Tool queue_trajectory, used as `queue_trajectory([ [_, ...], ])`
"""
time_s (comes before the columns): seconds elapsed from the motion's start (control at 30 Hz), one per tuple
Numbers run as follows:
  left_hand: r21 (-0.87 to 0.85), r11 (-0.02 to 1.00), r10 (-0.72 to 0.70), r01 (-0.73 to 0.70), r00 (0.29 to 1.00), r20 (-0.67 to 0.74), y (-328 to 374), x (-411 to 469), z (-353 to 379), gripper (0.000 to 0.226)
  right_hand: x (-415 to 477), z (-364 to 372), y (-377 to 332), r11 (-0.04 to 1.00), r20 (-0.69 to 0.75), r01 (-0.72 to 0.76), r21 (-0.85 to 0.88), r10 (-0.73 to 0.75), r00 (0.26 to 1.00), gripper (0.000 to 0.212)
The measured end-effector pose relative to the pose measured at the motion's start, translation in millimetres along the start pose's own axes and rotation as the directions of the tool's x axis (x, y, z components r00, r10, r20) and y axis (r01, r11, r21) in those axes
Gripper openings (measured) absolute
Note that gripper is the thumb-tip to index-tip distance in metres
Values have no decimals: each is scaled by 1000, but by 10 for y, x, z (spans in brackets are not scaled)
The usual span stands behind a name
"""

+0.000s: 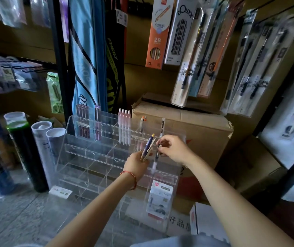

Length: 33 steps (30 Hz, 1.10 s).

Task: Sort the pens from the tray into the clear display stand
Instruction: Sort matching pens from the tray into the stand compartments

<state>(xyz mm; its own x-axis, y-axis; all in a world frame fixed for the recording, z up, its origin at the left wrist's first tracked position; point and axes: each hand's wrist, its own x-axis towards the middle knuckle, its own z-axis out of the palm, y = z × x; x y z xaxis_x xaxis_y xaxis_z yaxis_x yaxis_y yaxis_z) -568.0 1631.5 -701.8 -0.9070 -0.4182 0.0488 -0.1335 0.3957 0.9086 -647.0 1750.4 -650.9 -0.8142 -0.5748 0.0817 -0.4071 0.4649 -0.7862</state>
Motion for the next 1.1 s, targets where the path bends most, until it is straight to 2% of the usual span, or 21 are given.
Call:
queue_trajectory([
  [0.1, -9, 1000, -6, 6, 1000, -14, -37, 4, 2, 32, 2, 45, 23, 999, 41, -4, -43, 6, 999, 30],
  [0.2, -21, 1000, -9, 9, 1000, -4, -75, 16, -2, 32, 9, 50, 48, 999, 32, -11, -31, 12, 999, 29],
  [0.43, -18, 1000, 21, -21, 999, 28, -97, 19, -19, 30, 31, 61, 43, 990, 9, -8, -142, 9, 1000, 27],
  [0.77, -37, 998, 44, -43, 998, 45, -79, 12, -43, 38, 40, 154, 2, 957, 35, 10, -290, 0, 999, 12],
  [0.9, 6, 998, 57, -57, 997, 57, -80, -3, -47, 37, 9, 164, 10, 960, 26, -12, -279, 20, 999, 17],
  [1.0, 79, 994, 69, -74, 996, 64, -93, -17, -31, 30, -17, 193, -11, 947, 26, 9, -322, -1, 1000, 10],
  [1.1, 115, 990, 78, -86, 994, 72, -98, -23, -30, 33, -33, 190, 47, 948, 18, -23, -317, 30, 999, 14],
])
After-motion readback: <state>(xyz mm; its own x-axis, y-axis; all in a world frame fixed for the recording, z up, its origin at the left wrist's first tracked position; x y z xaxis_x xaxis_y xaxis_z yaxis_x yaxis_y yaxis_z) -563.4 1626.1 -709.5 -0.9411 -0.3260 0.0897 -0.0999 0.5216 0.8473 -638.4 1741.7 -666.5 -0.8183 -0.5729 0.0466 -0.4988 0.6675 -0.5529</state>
